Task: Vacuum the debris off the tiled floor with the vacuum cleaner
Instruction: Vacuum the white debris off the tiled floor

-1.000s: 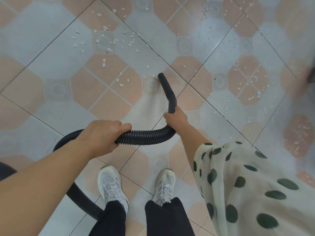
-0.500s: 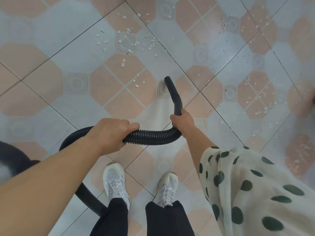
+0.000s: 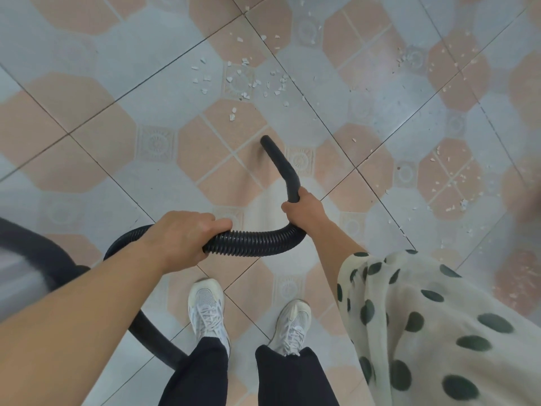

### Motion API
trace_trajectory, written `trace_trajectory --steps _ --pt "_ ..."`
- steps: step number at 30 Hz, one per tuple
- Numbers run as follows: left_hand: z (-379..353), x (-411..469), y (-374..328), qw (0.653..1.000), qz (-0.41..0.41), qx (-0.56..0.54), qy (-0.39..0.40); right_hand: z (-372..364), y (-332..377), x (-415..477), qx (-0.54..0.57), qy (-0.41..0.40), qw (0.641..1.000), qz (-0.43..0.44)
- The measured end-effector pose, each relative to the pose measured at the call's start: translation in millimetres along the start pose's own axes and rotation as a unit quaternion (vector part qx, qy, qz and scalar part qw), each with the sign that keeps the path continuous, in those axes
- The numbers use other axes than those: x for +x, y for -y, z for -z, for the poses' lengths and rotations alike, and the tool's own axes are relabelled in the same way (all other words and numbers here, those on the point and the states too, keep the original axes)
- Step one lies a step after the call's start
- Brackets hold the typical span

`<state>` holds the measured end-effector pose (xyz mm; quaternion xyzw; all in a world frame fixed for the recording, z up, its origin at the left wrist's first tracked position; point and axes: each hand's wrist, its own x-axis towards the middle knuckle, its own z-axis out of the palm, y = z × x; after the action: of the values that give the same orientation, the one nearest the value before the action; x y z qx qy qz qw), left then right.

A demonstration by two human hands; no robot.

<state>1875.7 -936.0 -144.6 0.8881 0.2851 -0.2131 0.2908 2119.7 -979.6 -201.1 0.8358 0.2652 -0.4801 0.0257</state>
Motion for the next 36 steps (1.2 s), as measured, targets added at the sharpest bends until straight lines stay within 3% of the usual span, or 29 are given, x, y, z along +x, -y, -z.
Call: trace_trajectory --steps 7,18,36 --pt "16 9 -8 1.0 0.007 0.018 0.014 11 -2 1 0.053 -0.034 0.996 -0.067" --pt "44 82 -22 1.0 0.025 0.008 0.011 74 -1 62 0.044 -0.085 0.993 -0.065" --pt "111 178 -38 0.995 0.084 -0.056 -0.009 186 45 137 -0.008 -0.04 0.999 -0.009"
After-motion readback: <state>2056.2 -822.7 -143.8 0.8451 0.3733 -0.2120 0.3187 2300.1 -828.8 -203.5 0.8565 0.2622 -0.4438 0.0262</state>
